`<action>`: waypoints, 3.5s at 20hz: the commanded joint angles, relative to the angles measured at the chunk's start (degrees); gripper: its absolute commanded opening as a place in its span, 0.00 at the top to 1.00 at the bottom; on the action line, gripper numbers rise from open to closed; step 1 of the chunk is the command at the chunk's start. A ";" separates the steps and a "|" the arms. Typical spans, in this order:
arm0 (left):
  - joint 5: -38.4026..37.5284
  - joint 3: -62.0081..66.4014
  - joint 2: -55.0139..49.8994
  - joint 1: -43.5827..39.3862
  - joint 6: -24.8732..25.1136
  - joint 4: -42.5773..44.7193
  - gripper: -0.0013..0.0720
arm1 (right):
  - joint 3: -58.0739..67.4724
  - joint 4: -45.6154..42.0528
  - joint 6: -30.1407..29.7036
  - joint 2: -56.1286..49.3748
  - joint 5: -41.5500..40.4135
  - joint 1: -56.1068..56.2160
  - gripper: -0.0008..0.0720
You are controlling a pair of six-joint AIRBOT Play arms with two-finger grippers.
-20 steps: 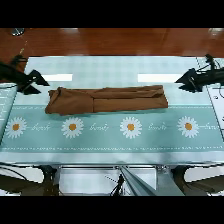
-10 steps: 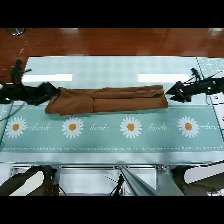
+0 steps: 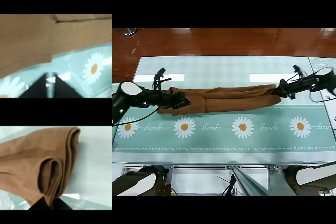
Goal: Fold the shirts.
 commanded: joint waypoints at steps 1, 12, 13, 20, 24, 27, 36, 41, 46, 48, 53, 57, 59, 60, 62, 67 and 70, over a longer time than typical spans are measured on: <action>0.02 2.21 -2.49 -3.26 5.55 -6.43 0.96 | 0.00 -7.04 0.26 8.59 7.06 -1.99 0.96; -1.29 43.34 -36.85 -38.14 -12.17 5.09 0.96 | -18.71 -9.70 7.80 55.41 11.10 -1.79 0.96; -2.95 46.75 -39.60 -40.37 -13.00 5.07 0.96 | -18.71 -9.53 8.17 57.77 11.93 -1.79 0.96; -4.79 53.37 -46.66 -49.68 -16.90 -3.34 0.96 | -18.71 -9.25 9.14 61.59 12.33 -1.81 0.96; -8.94 53.53 -41.38 -36.41 -16.31 -3.17 0.96 | -18.69 -8.63 10.36 61.59 11.61 -1.79 0.96; -15.13 53.48 -35.60 -21.77 -16.15 -1.73 0.96 | -18.69 -2.10 9.88 61.07 7.82 -1.29 0.96; -13.05 38.62 2.80 4.70 -6.69 7.93 0.96 | -8.85 3.43 11.32 30.97 -17.00 37.94 0.95; -5.44 4.00 28.81 4.74 -3.96 7.69 0.96 | 10.54 3.48 12.44 5.64 -17.53 48.13 0.95; -5.40 -17.38 39.60 4.74 -4.76 3.87 0.96 | 21.22 3.61 15.19 -5.57 -16.22 49.51 0.95; -4.98 -20.02 39.41 4.74 -4.76 2.64 0.96 | 22.29 5.70 15.47 -6.91 -16.33 49.70 0.95; 3.02 -20.87 38.23 4.74 -4.74 2.71 0.96 | 22.32 7.17 11.82 -8.59 -19.39 51.60 0.14; 7.17 -20.85 38.14 7.13 -6.27 2.69 0.96 | 22.34 4.04 10.88 -4.13 -9.60 45.46 0.14; 5.53 -20.85 38.14 7.80 -6.08 2.73 0.96 | 22.32 -0.63 12.70 1.05 -1.75 38.45 0.14; 4.61 -20.87 38.14 7.85 -6.05 2.73 0.96 | 22.32 -4.55 13.49 4.28 2.29 35.01 0.14; 3.52 -20.87 38.14 7.85 -6.08 2.73 0.96 | 21.35 -18.08 14.53 12.63 10.01 29.33 0.14; 3.61 -20.87 38.12 7.85 -6.08 2.73 0.96 | -9.16 -36.63 25.55 40.13 -2.16 22.51 0.14; 3.72 -20.87 37.99 7.85 -6.08 2.73 0.96 | -35.87 -25.62 39.76 52.17 -23.56 23.37 0.14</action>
